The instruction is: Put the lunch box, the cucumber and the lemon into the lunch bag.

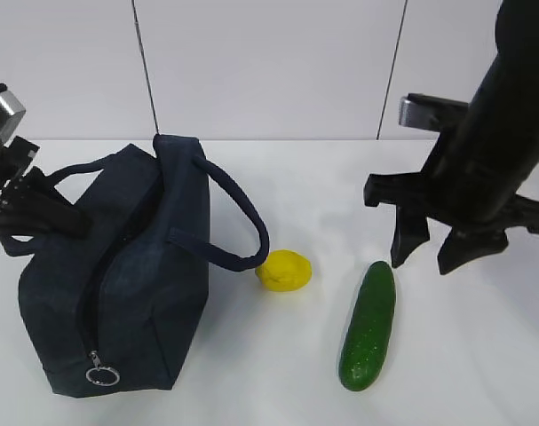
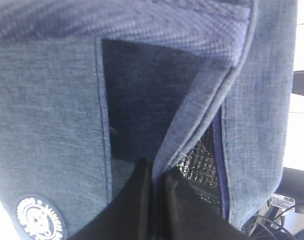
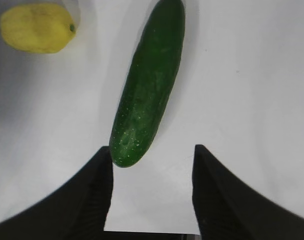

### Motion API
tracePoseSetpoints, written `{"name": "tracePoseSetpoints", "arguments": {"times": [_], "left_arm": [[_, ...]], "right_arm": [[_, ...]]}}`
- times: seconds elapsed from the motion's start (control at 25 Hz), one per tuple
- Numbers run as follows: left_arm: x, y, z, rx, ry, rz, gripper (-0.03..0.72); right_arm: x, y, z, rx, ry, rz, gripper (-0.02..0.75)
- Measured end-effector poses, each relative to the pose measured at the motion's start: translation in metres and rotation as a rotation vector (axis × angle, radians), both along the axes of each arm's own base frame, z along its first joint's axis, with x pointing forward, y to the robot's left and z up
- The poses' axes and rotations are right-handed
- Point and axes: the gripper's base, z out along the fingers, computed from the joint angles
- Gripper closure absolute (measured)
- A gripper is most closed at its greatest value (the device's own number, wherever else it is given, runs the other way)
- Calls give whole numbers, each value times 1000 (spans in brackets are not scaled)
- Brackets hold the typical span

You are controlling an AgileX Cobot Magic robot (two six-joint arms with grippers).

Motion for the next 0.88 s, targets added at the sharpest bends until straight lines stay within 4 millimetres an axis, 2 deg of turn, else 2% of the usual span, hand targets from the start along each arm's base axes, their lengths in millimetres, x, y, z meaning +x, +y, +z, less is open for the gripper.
{"name": "tracePoseSetpoints", "arguments": {"times": [0.24, 0.56, 0.76, 0.88], "left_arm": [[0, 0, 0, 1, 0, -1, 674], [0, 0, 0, 1, 2, 0, 674], [0, 0, 0, 1, 2, 0, 673], [0, 0, 0, 1, 2, 0, 673]], "right_arm": [[-9, -2, -27, 7, 22, -103, 367], [-4, 3, -39, 37, 26, -131, 365], [1, 9, -52, 47, 34, -135, 279], [6, 10, -60, 48, 30, -140, 260]]}}
